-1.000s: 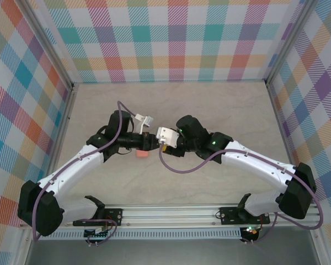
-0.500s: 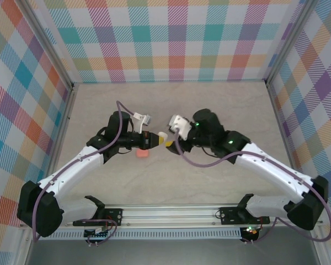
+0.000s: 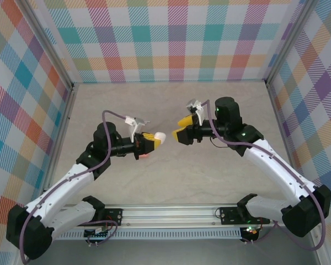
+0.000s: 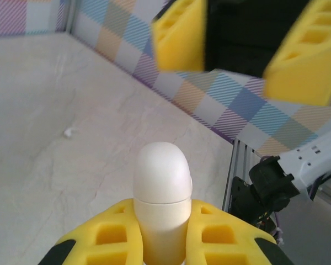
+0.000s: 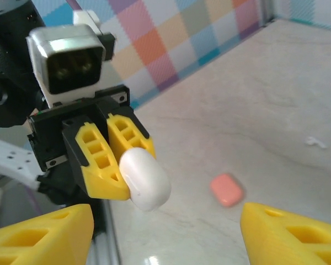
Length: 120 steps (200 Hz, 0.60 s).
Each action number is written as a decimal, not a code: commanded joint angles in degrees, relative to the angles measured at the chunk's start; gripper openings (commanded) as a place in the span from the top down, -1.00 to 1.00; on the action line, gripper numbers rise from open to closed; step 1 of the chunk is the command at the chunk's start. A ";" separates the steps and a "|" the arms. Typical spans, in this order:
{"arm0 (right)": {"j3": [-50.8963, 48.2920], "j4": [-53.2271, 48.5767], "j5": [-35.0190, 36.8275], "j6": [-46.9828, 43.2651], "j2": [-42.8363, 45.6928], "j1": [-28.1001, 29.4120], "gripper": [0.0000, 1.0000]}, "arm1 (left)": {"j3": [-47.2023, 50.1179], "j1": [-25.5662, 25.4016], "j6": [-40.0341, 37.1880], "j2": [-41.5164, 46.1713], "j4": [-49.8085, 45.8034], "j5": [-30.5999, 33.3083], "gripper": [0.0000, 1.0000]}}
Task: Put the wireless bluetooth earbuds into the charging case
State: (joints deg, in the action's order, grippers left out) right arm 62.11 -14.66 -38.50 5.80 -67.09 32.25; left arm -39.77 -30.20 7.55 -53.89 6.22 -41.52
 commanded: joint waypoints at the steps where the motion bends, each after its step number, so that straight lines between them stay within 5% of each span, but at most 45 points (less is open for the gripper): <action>1: -2.52 8.00 -9.41 5.59 -0.41 0.16 -0.41 | -0.39 -0.65 -6.24 2.46 -0.19 -3.10 1.00; 120: -0.19 6.42 -6.69 2.61 -4.89 4.84 -0.41 | 0.31 -1.60 -1.85 1.08 7.05 -7.08 1.00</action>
State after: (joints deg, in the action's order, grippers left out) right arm 59.16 -8.23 -45.91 9.87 -70.32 36.60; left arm -38.44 -30.87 5.74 -52.47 10.72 -45.74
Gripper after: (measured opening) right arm 0.708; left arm 0.144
